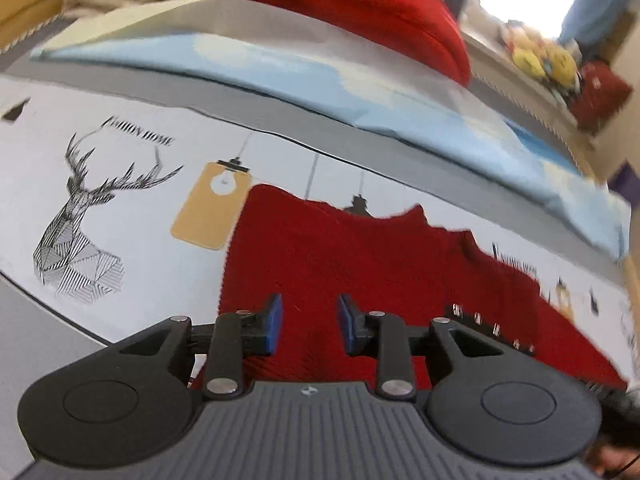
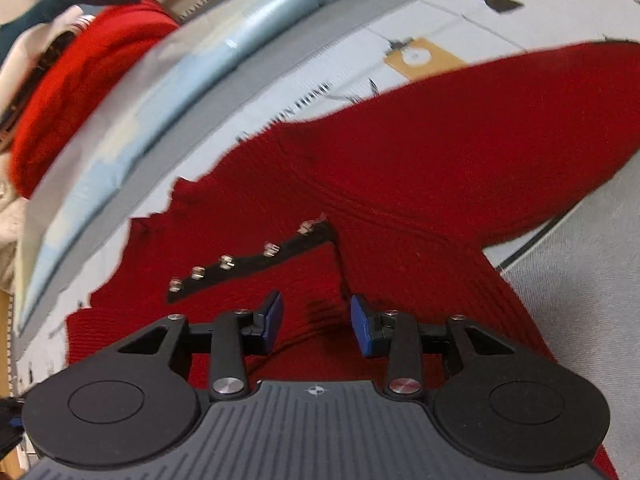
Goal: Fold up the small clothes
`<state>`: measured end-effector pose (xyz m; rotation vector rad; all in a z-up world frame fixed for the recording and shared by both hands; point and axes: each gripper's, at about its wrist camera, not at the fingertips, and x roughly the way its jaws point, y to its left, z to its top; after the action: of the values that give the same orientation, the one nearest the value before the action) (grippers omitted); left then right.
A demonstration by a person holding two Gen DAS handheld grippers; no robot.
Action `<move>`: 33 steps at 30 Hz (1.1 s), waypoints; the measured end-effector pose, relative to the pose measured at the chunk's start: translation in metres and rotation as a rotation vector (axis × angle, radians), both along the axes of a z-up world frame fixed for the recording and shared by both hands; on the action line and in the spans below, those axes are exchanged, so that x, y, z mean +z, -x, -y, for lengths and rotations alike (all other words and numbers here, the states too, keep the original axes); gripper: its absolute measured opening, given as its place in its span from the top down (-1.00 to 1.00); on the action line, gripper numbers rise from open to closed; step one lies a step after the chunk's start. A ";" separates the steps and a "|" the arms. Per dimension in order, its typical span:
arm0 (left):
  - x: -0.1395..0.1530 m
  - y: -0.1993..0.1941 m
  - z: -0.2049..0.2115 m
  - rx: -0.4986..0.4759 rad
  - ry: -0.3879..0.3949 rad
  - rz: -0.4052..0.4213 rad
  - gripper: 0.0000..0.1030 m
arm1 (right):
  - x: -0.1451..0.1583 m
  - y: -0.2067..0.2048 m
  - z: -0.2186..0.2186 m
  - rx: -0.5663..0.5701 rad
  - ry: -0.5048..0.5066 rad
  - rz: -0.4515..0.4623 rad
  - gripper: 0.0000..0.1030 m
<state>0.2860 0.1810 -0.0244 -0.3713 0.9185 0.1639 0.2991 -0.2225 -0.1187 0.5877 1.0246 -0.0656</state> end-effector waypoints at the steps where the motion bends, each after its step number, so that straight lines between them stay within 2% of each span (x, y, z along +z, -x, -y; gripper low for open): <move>1: -0.001 -0.003 -0.006 0.010 0.006 -0.007 0.35 | -0.005 -0.001 0.000 0.001 -0.002 -0.010 0.20; 5: 0.006 -0.011 -0.034 0.065 0.022 0.001 0.35 | -0.013 -0.007 -0.008 0.037 0.022 -0.013 0.22; 7: 0.009 -0.010 -0.046 0.096 0.035 0.002 0.35 | -0.012 -0.008 -0.014 0.060 0.067 0.005 0.68; 9: 0.008 -0.010 -0.054 0.114 0.040 -0.002 0.35 | 0.003 -0.004 -0.020 0.081 0.135 0.084 0.94; 10: 0.007 -0.011 -0.057 0.119 0.042 -0.008 0.35 | 0.013 -0.003 -0.022 0.094 0.150 0.135 0.94; 12: 0.002 -0.013 -0.058 0.112 0.051 -0.019 0.35 | 0.046 0.006 -0.026 0.116 0.158 0.294 0.95; 14: -0.002 -0.015 -0.057 0.095 0.077 -0.030 0.35 | 0.070 0.013 -0.019 0.105 0.125 0.391 0.95; 16: -0.007 -0.017 -0.054 0.080 0.096 -0.042 0.35 | 0.071 0.012 0.000 0.056 0.102 0.364 0.95; 21: -0.025 -0.021 -0.039 0.038 0.090 -0.084 0.35 | 0.028 0.005 0.038 -0.085 0.154 0.146 0.95; 23: -0.035 -0.022 -0.033 0.018 0.106 -0.109 0.35 | 0.018 0.004 0.043 -0.086 0.140 0.101 0.94; 24: -0.041 -0.022 -0.031 0.010 0.117 -0.121 0.35 | 0.019 0.004 0.045 -0.093 0.151 0.097 0.86; 26: -0.053 -0.022 -0.029 -0.003 0.140 -0.152 0.35 | 0.027 0.006 0.045 -0.104 0.166 0.132 0.83; 27: -0.058 -0.022 -0.028 -0.008 0.142 -0.166 0.35 | 0.030 0.006 0.047 -0.102 0.145 0.164 0.68; 28: -0.063 -0.021 -0.027 -0.013 0.136 -0.181 0.35 | 0.031 0.008 0.045 -0.087 0.110 0.193 0.43; 30: -0.068 -0.020 -0.024 -0.028 0.105 -0.191 0.36 | 0.029 0.003 0.038 -0.014 0.030 0.211 0.21; 31: -0.068 -0.019 -0.023 -0.035 0.096 -0.190 0.36 | 0.023 -0.001 0.036 0.012 0.000 0.195 0.11; 33: -0.064 -0.019 -0.020 -0.042 0.084 -0.187 0.35 | 0.005 -0.008 0.039 0.044 -0.055 0.116 0.10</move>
<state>0.3050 0.2006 -0.0888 -0.4187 1.1193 0.1234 0.3069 -0.2619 -0.1135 0.6121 0.9281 0.0358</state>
